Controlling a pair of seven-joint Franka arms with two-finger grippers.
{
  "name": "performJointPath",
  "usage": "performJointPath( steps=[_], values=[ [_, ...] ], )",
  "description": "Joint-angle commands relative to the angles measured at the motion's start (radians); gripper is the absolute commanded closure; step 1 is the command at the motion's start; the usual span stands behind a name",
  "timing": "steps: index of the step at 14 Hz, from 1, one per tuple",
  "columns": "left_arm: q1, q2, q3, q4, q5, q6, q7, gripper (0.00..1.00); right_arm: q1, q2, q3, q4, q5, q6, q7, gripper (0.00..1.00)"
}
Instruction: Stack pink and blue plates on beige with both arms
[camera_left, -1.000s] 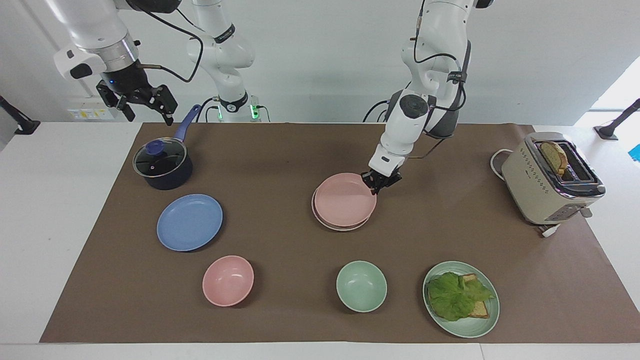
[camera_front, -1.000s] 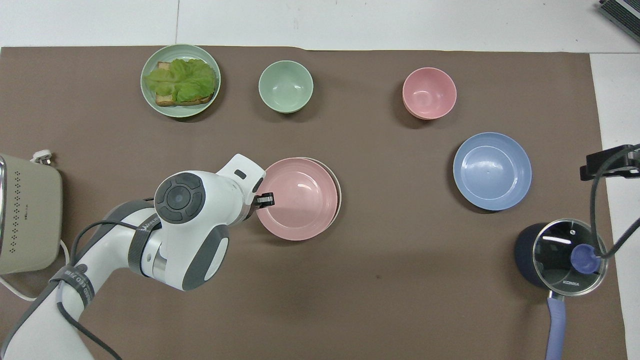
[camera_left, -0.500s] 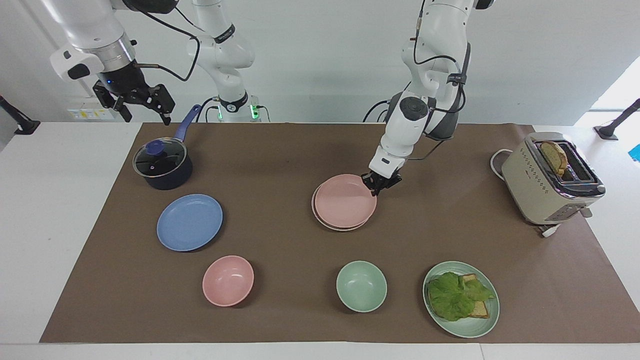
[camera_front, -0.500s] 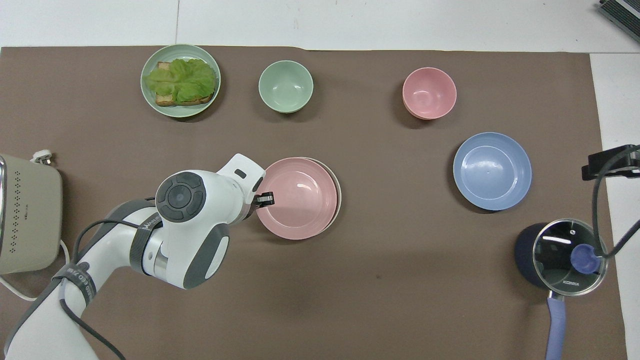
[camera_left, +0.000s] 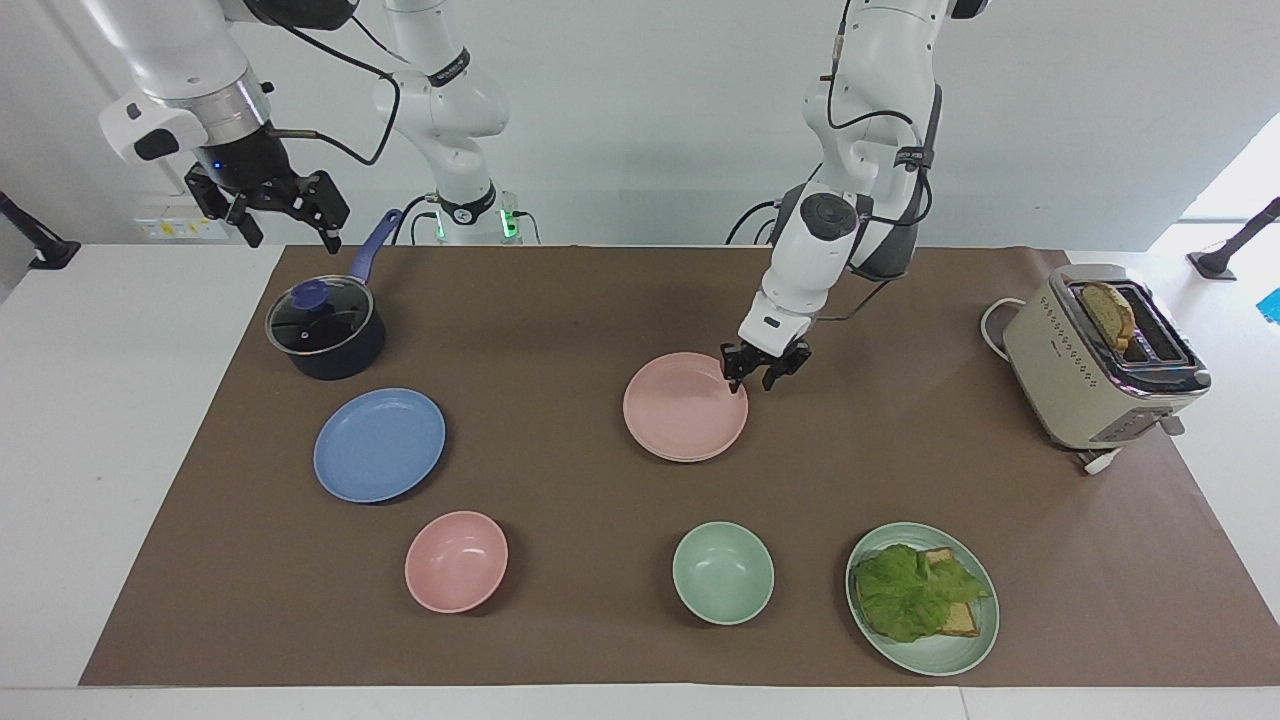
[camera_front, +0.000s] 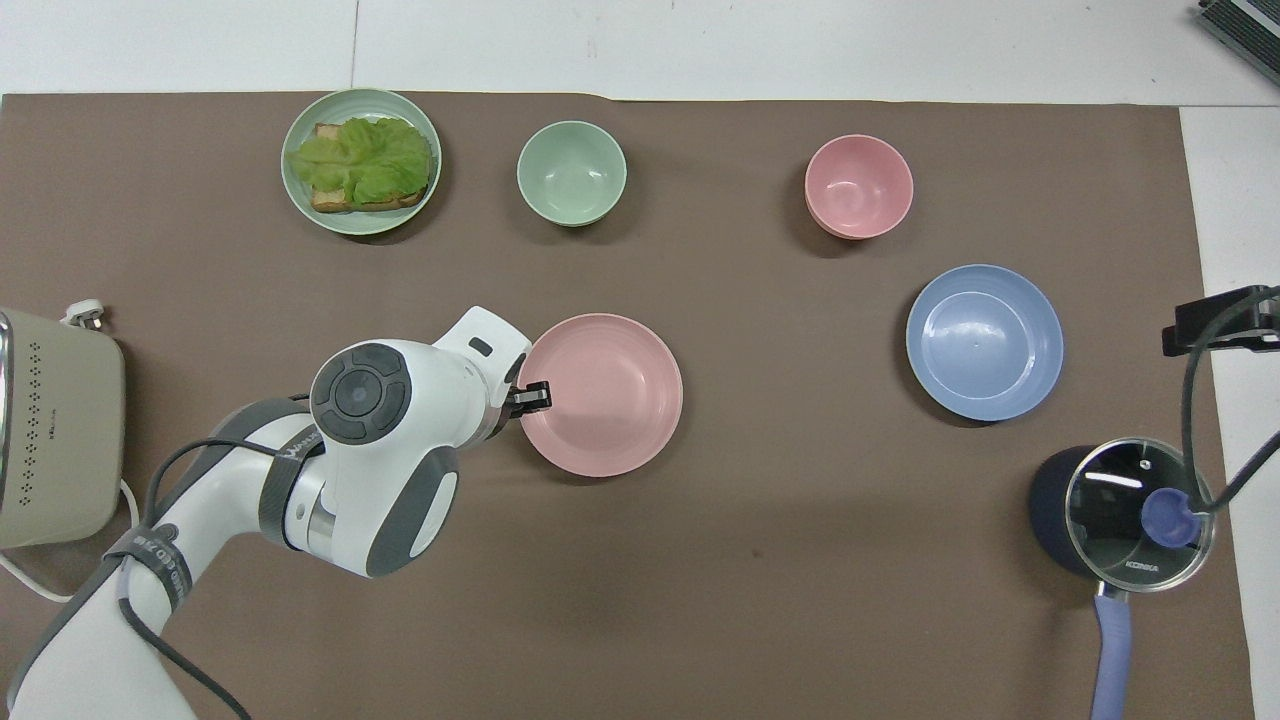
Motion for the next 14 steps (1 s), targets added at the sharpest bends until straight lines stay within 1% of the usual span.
performJointPath(
  steps=[1,3,5,7,9,11,12,14],
  values=[
    [0.023,-0.007,0.018,0.022,0.002,-0.019,0.012,0.0,-0.015,-0.029,0.005,-0.039,0.0,0.027,-0.03,0.0],
    [0.07,-0.027,0.019,0.065,0.044,-0.1,0.013,0.0,-0.015,-0.029,0.005,-0.039,0.0,0.032,-0.03,0.0],
    [0.124,-0.062,0.018,0.08,0.081,-0.161,0.036,0.0,-0.015,-0.029,0.005,-0.039,0.0,0.056,-0.028,0.0],
    [0.191,-0.108,0.019,0.082,0.082,-0.218,0.136,0.0,-0.021,-0.022,0.005,-0.047,0.0,0.079,-0.03,0.0],
    [0.26,-0.158,0.019,0.109,0.082,-0.334,0.301,0.0,-0.029,-0.019,0.005,-0.093,0.0,0.142,-0.033,0.0],
    [0.32,-0.171,0.021,0.174,0.082,-0.453,0.43,0.0,-0.038,-0.012,0.003,-0.149,0.0,0.232,-0.051,0.0],
    [0.342,-0.169,0.019,0.224,0.084,-0.517,0.482,0.0,-0.05,-0.003,0.003,-0.176,0.0,0.271,-0.06,0.0],
    [0.379,-0.168,0.021,0.31,0.087,-0.623,0.546,0.0,-0.059,0.023,0.003,-0.219,0.0,0.335,-0.077,0.0]
  ],
)
